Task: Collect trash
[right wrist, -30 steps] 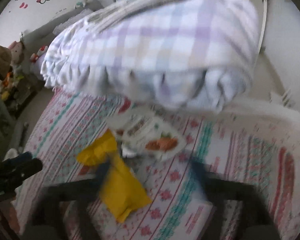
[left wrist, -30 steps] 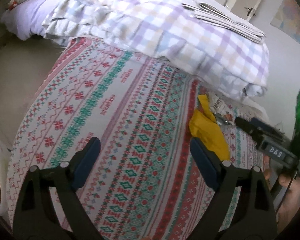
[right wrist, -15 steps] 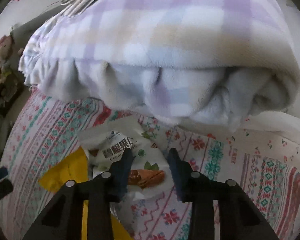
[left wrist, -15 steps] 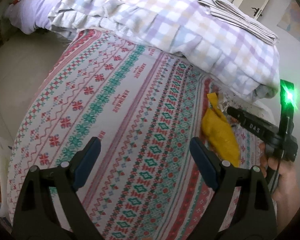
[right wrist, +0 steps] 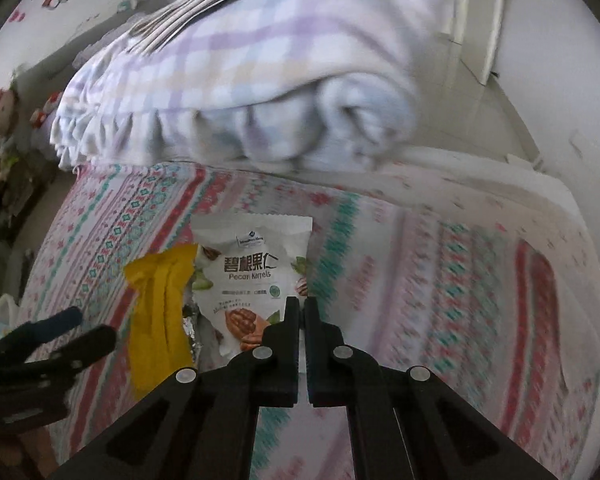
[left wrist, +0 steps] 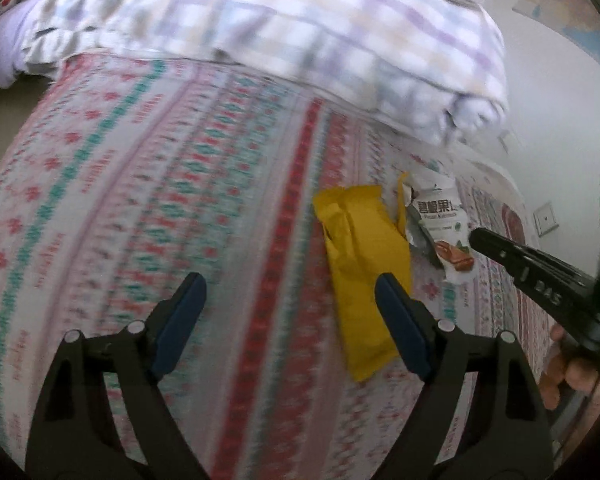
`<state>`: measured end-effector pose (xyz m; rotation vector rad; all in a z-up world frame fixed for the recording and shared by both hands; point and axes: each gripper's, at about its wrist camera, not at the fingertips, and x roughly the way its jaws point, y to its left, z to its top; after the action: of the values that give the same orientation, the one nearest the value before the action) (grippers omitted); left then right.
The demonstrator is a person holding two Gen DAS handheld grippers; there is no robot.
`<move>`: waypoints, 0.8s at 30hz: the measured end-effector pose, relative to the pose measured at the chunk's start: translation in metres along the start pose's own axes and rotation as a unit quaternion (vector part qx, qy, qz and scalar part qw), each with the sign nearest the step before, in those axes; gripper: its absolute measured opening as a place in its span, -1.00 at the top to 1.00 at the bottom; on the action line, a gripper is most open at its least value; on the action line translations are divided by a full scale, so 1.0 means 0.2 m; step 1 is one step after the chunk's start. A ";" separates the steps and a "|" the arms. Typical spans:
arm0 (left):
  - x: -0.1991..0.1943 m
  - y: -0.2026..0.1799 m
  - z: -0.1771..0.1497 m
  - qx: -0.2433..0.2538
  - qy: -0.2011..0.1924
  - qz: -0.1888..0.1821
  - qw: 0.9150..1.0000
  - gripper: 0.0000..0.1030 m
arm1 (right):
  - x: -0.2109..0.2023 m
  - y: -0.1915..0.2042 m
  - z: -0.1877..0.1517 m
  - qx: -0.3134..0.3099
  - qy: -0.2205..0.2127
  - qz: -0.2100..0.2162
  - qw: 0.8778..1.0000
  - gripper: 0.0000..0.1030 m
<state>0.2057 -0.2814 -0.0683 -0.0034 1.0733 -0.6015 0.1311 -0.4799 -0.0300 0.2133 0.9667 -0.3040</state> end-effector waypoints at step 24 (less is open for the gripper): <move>0.17 -0.47 -0.15 0.159 -0.025 0.064 0.985 -0.12 | -0.04 -0.33 -0.18 0.090 0.037 0.016 0.995 -0.21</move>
<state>0.1497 -0.3675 -0.0851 0.3254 0.9115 -0.6483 0.0760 -0.5291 -0.0450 0.4061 1.0083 -0.3565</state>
